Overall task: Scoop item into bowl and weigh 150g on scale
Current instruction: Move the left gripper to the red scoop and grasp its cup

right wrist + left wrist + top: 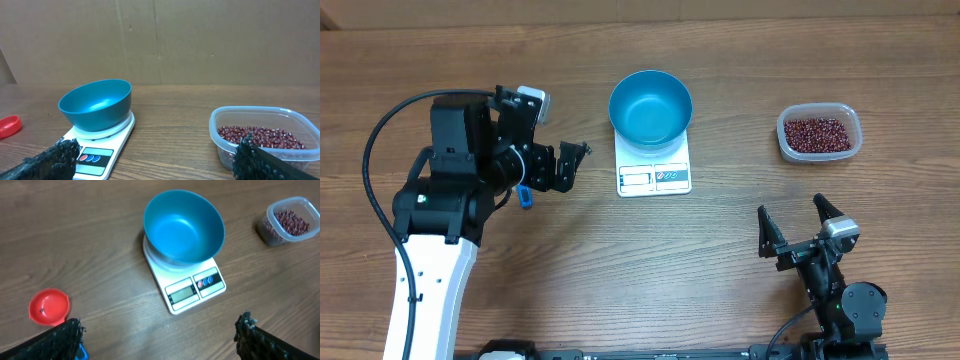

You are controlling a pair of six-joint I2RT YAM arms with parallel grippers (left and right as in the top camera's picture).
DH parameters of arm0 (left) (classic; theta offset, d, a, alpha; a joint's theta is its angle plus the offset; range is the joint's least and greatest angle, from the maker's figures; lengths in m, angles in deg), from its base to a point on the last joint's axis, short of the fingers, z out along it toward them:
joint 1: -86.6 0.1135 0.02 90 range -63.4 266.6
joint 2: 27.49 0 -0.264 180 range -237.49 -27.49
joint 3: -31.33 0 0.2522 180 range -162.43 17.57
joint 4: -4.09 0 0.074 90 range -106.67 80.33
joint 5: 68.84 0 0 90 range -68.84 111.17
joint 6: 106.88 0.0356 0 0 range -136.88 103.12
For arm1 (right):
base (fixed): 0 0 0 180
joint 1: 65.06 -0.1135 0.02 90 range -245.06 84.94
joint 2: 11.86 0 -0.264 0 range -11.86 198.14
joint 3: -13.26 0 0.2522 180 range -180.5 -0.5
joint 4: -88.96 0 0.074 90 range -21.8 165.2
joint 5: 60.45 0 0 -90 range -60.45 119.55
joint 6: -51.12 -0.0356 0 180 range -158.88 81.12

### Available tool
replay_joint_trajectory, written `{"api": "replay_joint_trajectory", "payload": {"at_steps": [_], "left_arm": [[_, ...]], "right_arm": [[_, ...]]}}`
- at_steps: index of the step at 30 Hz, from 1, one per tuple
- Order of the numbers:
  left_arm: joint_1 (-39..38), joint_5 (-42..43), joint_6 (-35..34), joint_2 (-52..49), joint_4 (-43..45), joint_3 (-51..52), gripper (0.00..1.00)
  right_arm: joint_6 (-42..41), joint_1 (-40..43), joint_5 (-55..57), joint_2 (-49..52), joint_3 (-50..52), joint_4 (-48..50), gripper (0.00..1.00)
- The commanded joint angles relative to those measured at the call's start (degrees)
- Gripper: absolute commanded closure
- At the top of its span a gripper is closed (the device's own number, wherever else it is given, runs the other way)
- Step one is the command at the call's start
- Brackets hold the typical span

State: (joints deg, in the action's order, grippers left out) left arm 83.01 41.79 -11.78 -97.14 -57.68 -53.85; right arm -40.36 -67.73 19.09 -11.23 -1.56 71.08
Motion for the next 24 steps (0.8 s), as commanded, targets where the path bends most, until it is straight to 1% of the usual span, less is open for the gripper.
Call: {"api": "replay_joint_trajectory", "payload": {"at_steps": [1, 5, 7, 11, 16, 21, 23, 24], "left_arm": [[0.6, 0.4, -1.0, -0.5, 3.0, -1.8, 0.0], [1.9, 0.4, -7.2, -0.6, 5.1, -1.8, 0.0], [4.5, 0.4, -8.4, -0.7, 5.3, -1.8, 0.0], [8.9, 0.4, -8.2, -1.4, 4.5, -1.8, 0.0], [13.2, 0.2, -7.2, -4.7, 4.4, -2.1, 0.07], [16.3, -2.0, -7.5, -12.4, 2.7, -5.7, 0.1], [16.5, -3.8, -7.4, -15.6, 2.1, -7.3, 0.11], [16.5, -5.5, -7.2, -17.3, 1.9, -7.8, 0.14]], "right_arm": [[0.0, -0.3, 0.4, -0.5, 0.6, 0.2, 0.0], [0.0, -0.3, 0.4, -0.5, 0.6, 0.2, 0.0], [0.0, -0.3, 0.4, -0.5, 0.6, 0.2, 0.0], [0.0, -0.3, 0.4, -0.5, 0.6, 0.2, 0.0], [0.0, -0.3, 0.4, -0.5, 0.6, 0.2, 0.0], [0.0, -0.3, 0.4, -0.5, 0.6, 0.2, 0.0], [0.0, -0.3, 0.4, -0.5, 0.6, 0.2, 0.0], [0.0, -0.3, 0.4, -0.5, 0.6, 0.2, 0.0]]}}
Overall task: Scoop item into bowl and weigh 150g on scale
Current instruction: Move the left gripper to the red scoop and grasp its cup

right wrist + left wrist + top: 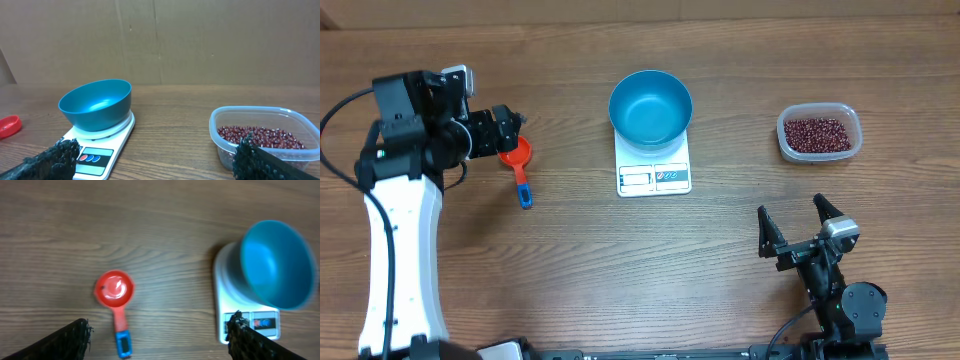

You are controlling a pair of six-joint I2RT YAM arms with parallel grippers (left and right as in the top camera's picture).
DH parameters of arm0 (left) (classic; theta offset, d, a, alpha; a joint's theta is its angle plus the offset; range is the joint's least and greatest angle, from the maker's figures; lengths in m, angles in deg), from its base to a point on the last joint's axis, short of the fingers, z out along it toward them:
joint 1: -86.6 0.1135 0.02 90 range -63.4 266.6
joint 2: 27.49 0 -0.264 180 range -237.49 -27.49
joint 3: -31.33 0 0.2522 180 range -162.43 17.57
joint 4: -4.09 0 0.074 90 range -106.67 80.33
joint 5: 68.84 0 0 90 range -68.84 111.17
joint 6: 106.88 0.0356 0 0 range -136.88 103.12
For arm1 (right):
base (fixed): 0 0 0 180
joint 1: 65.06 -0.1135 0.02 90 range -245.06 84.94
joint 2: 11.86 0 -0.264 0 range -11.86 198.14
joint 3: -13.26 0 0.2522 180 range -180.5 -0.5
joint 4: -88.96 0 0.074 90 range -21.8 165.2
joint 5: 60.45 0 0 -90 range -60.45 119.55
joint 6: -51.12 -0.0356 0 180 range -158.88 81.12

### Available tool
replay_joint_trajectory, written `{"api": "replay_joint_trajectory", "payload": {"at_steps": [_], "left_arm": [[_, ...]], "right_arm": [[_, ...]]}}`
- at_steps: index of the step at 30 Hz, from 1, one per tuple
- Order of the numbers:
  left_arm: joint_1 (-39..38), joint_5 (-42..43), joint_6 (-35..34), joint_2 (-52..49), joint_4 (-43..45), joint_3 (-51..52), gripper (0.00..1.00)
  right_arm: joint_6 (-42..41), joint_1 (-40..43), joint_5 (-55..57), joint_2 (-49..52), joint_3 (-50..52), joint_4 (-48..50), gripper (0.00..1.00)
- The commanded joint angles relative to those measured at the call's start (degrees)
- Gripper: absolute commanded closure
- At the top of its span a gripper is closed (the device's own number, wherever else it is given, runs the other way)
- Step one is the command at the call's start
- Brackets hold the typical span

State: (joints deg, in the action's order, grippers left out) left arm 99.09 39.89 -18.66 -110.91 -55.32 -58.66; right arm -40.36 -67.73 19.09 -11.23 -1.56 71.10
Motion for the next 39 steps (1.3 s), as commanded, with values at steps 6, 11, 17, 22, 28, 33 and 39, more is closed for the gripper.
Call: {"api": "replay_joint_trajectory", "payload": {"at_steps": [6, 11, 17, 22, 28, 33, 39], "left_arm": [[0.7, -6.8, 4.5, -10.3, -0.4, -3.1, 0.23], [0.9, -8.7, 10.8, -17.6, -0.9, -3.1, 0.38], [1.1, -14.4, 11.1, -22.9, -0.6, -3.1, 0.45], [1.1, -17.8, 11.2, -25.6, 1.5, -3.1, 0.44], [1.0, -18.3, 11.2, -26.6, 8.7, -3.0, 0.4], [0.8, -14.9, 11.3, -28.4, 12.5, -3.0, 0.39], [0.8, -10.1, 14.1, -32.4, 13.2, -3.0, 0.42]], "right_arm": [[0.0, -0.3, 0.4, -0.5, 0.6, 0.2, 0.0], [0.0, -0.3, 0.4, -0.5, 0.6, 0.2, 0.0], [0.0, -0.3, 0.4, -0.5, 0.6, 0.2, 0.0], [0.0, -0.3, 0.4, -0.5, 0.6, 0.2, 0.0], [0.0, -0.3, 0.4, -0.5, 0.6, 0.2, 0.0], [0.0, -0.3, 0.4, -0.5, 0.6, 0.2, 0.0], [0.0, -0.3, 0.4, -0.5, 0.6, 0.2, 0.0]]}}
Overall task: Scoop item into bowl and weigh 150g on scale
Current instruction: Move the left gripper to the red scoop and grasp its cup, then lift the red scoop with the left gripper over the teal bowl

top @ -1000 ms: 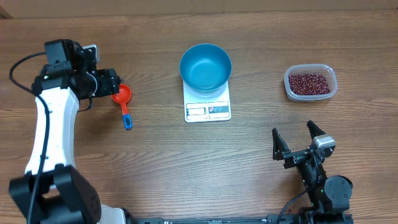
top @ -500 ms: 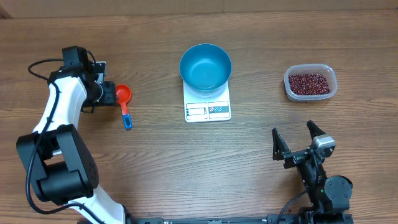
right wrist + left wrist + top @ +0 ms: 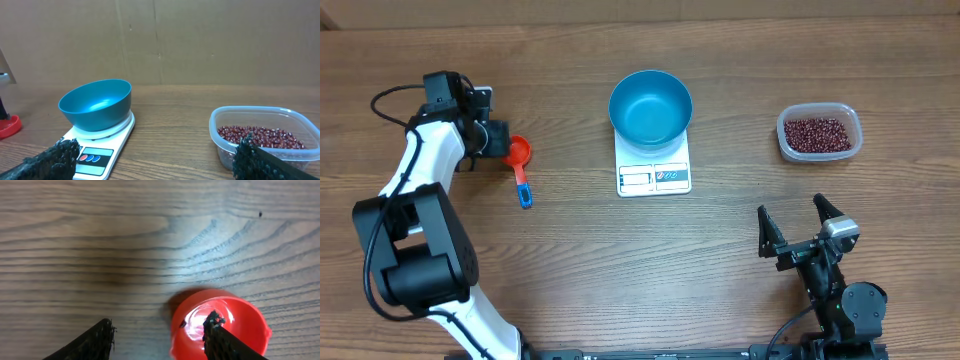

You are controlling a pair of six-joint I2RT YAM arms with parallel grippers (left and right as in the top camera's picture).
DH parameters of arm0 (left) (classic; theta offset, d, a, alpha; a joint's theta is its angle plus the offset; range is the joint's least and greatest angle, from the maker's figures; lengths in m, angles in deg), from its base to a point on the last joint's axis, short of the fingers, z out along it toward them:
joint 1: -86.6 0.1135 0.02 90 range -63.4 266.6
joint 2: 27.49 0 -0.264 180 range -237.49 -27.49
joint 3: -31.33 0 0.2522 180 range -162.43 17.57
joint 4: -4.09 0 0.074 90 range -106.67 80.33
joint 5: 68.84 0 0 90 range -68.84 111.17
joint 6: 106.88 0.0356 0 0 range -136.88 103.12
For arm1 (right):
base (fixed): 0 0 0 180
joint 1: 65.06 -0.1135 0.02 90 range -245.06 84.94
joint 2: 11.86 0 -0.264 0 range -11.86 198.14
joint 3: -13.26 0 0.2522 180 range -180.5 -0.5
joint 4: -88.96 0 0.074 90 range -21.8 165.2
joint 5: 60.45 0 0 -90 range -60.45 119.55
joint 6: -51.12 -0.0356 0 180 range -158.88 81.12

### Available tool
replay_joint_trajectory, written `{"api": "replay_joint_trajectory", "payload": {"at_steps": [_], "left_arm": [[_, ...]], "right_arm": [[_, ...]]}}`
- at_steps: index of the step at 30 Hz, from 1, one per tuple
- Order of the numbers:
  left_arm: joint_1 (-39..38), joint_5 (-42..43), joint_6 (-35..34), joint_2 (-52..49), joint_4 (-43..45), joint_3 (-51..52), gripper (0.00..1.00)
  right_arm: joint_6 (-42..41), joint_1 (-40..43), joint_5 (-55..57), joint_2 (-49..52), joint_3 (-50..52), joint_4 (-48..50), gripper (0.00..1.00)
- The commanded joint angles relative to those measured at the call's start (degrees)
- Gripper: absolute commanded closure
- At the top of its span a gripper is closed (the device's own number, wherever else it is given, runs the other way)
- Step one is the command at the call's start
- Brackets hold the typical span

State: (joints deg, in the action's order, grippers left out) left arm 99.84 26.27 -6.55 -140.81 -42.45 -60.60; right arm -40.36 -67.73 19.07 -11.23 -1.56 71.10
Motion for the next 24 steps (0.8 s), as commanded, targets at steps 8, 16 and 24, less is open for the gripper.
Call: {"api": "replay_joint_trajectory", "payload": {"at_steps": [8, 16, 24], "left_arm": [[0.0, 5.2, 1.9, -4.3, 1.4, -1.0, 0.59], [-0.1, 5.3, 1.6, -4.3, 2.7, -1.0, 0.7], [-0.1, 5.3, 1.2, -4.5, 3.1, -0.7, 0.75]], "right_arm": [[0.0, -0.3, 0.4, -0.5, 0.6, 0.2, 0.0], [0.0, -0.3, 0.4, -0.5, 0.6, 0.2, 0.0], [0.0, -0.3, 0.4, -0.5, 0.6, 0.2, 0.0]]}}
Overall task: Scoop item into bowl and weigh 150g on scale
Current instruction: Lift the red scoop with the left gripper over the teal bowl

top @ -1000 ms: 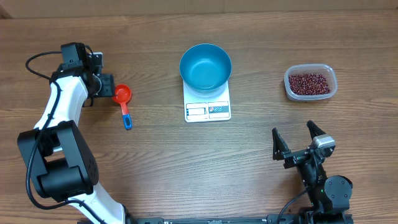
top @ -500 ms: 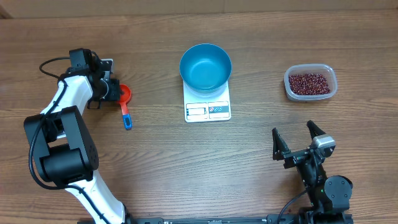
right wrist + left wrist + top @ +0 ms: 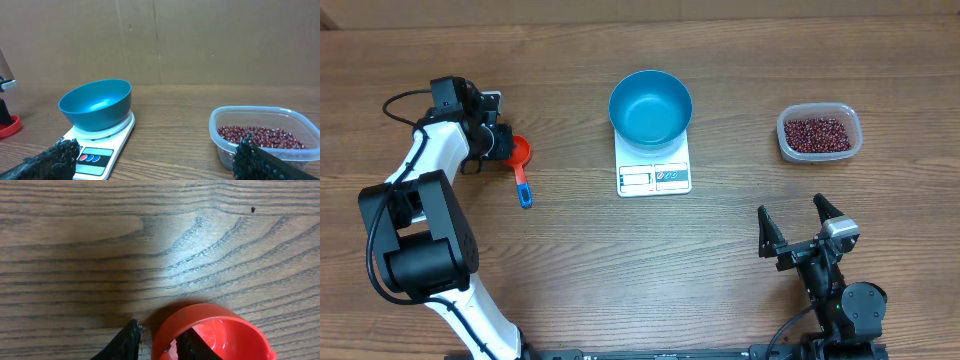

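A red scoop (image 3: 521, 153) with a blue-tipped handle lies on the table left of the scale. My left gripper (image 3: 498, 146) is down at its cup. In the left wrist view the gripper (image 3: 157, 332) has one finger outside the scoop's (image 3: 220, 330) red rim and one inside, shut on the wall. A blue bowl (image 3: 650, 105) sits on the white scale (image 3: 655, 177). A clear tub of red beans (image 3: 819, 132) stands at the right. My right gripper (image 3: 798, 225) rests open near the front right, well apart from them all.
The right wrist view shows the open right gripper (image 3: 155, 150), the bowl (image 3: 95, 105) on the scale (image 3: 92, 157), the bean tub (image 3: 260, 135) and the scoop (image 3: 7, 126) far left. A cardboard wall rises behind the table.
My left gripper's fingers were spread wide over the scoop's cup; now they stand close together, pinching the rim. The right arm has not moved.
My left gripper was first open in the air between the scoop and the scale. It then stood above the scoop, farther left. After that it was low over the red cup with its fingers apart, and now it grips the rim. The right arm stayed put.
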You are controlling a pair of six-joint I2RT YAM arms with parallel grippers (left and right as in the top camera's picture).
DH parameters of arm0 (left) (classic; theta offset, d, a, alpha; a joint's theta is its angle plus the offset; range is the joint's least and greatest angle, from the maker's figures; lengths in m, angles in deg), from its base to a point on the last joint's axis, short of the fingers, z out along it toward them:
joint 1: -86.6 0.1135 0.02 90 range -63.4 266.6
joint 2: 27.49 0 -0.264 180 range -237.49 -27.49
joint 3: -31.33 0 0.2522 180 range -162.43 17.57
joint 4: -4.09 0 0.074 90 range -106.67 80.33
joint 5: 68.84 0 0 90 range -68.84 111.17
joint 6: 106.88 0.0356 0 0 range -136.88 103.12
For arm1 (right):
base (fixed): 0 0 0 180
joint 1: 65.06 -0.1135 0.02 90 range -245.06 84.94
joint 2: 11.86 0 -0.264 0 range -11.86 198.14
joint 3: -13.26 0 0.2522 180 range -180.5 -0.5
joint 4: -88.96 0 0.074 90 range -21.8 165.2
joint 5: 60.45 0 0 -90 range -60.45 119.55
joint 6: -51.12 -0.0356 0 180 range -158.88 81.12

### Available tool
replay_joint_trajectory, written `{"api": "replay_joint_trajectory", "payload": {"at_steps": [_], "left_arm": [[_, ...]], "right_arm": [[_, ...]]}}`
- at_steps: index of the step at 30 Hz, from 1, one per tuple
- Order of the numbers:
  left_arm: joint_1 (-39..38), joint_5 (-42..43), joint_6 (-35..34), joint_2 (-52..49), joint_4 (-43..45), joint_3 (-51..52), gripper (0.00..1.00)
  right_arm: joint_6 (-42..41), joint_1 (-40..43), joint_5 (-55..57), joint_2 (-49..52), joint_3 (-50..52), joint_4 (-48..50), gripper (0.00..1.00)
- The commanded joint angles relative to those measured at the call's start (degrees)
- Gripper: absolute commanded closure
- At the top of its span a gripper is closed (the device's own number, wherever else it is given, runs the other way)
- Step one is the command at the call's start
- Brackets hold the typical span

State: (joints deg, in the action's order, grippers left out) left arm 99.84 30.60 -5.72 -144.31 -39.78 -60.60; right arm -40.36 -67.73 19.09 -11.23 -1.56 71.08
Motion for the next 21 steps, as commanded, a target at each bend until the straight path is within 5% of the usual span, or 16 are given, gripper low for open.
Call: {"api": "replay_joint_trajectory", "payload": {"at_steps": [1, 13, 18, 21], "left_arm": [[-0.1, 0.9, 0.4, -1.0, 0.4, -0.7, 0.77], [-0.1, 0.9, 0.4, -1.0, 0.4, -0.7, 0.96], [-0.1, 0.9, 0.1, -0.9, 0.8, -0.7, 0.96], [-0.1, 0.9, -6.0, -0.2, 0.5, -2.3, 0.96]], "right_arm": [[0.0, -0.3, 0.4, -0.5, 0.6, 0.2, 0.0], [0.0, -0.3, 0.4, -0.5, 0.6, 0.2, 0.0], [0.0, -0.3, 0.4, -0.5, 0.6, 0.2, 0.0], [0.0, -0.3, 0.4, -0.5, 0.6, 0.2, 0.0]]}}
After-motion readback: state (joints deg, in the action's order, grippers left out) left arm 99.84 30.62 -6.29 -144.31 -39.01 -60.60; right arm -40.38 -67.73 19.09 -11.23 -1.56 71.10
